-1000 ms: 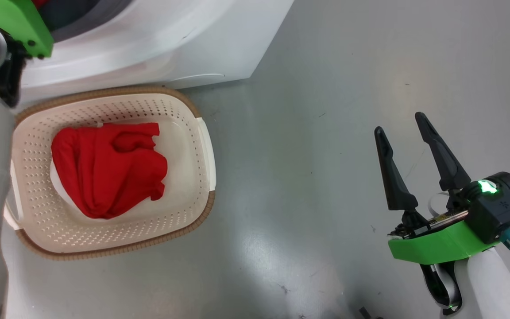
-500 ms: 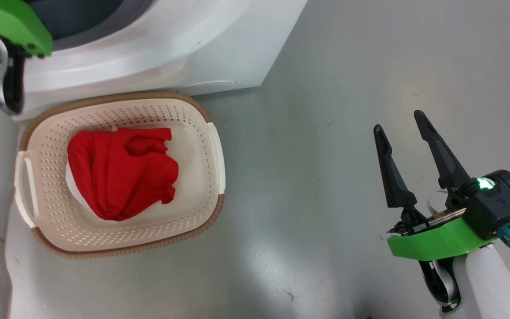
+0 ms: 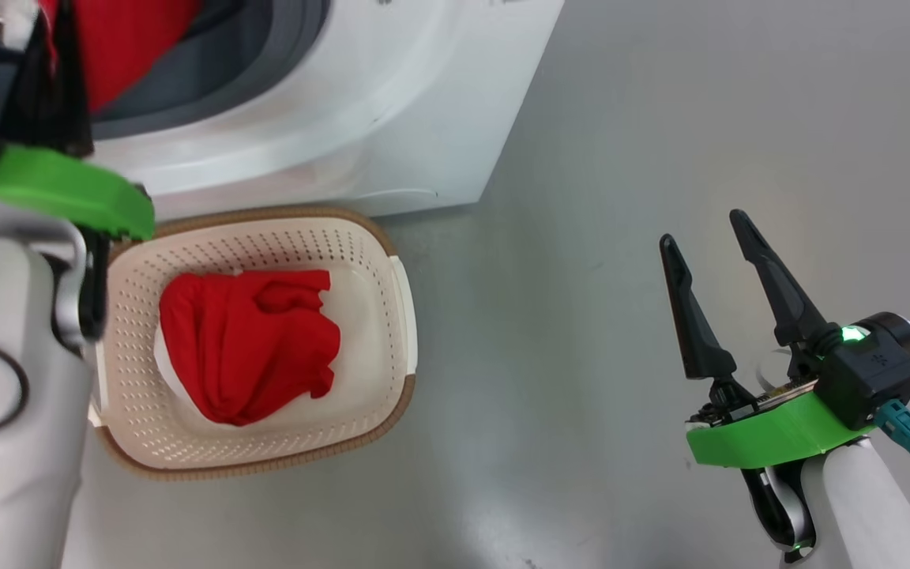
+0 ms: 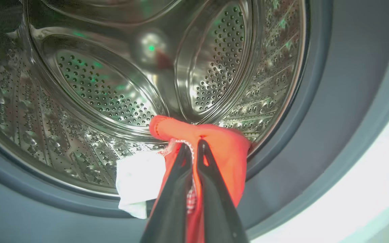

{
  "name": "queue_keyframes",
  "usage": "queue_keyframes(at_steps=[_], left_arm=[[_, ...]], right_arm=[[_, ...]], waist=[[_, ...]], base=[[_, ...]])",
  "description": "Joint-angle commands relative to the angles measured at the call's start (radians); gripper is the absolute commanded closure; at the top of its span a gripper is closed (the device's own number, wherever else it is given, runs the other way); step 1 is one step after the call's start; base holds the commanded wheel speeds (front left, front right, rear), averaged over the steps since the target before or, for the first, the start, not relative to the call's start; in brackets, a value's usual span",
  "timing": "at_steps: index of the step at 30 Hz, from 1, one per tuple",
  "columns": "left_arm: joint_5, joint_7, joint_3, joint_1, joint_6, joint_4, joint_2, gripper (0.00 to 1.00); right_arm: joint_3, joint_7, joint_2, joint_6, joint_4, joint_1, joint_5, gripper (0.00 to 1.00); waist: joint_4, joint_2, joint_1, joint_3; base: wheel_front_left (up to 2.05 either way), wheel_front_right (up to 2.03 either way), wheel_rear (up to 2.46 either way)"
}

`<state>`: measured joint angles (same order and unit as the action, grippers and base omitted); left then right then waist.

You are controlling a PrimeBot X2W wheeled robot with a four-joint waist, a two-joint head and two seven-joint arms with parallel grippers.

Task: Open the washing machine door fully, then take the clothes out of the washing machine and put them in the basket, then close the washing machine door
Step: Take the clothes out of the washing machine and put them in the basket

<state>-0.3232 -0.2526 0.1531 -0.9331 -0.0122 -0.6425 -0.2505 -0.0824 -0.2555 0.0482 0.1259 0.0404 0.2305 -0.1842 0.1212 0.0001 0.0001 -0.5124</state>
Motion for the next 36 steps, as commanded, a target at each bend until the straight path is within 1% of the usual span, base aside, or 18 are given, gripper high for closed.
queue_keyframes(at_steps=[1,2,3,14,21,25,29,36], left_arm=[[0.012,-0.009,-0.032,0.030,0.011,0.049,-0.048,1.00],[0.019,-0.009,-0.041,0.087,0.022,0.102,-0.048,1.00],[0.019,-0.009,-0.041,0.087,0.022,0.102,-0.048,1.00],[0.022,-0.007,-0.058,0.391,0.059,0.309,-0.029,1.00],[0.011,0.020,-0.057,0.535,0.085,0.419,-0.029,1.00],[0.011,0.045,-0.057,0.608,0.108,0.504,-0.031,1.00],[0.013,0.073,-0.059,0.682,0.137,0.601,-0.031,1.00],[0.023,0.115,-0.058,0.765,0.177,0.748,-0.034,1.00]], right_arm=[[-0.028,-0.006,0.002,0.005,-0.017,-0.019,-0.009,0.00],[-0.029,-0.006,0.002,0.005,-0.013,-0.025,-0.010,0.00],[-0.029,-0.006,0.002,0.005,-0.013,-0.025,-0.010,0.00],[-0.032,-0.006,0.002,0.005,0.012,-0.069,-0.021,0.00],[-0.039,-0.006,0.002,0.005,0.028,-0.094,-0.025,0.00],[-0.043,-0.006,0.002,0.005,0.034,-0.109,-0.026,0.00],[-0.041,-0.006,0.002,0.005,0.036,-0.123,-0.028,0.00],[-0.043,-0.006,0.002,0.005,0.033,-0.127,-0.033,0.00]], waist=[[-0.006,-0.0001,-0.0001,0.039],[-0.007,-0.0001,-0.0001,0.064],[-0.007,-0.0001,-0.0001,0.064],[-0.024,-0.0001,-0.0001,0.195],[-0.030,-0.0001,-0.0001,0.280],[-0.031,-0.0001,-0.0001,0.322],[-0.033,-0.0001,-0.0001,0.351],[-0.038,-0.0001,-0.0001,0.355]], base=[[0.00,0.00,0.00],[0.00,0.00,0.00],[0.00,0.00,0.00],[0.00,0.00,0.00],[0.00,0.00,0.00],[0.00,0.00,0.00],[0.00,0.00,0.00],[0.00,0.00,0.00]])
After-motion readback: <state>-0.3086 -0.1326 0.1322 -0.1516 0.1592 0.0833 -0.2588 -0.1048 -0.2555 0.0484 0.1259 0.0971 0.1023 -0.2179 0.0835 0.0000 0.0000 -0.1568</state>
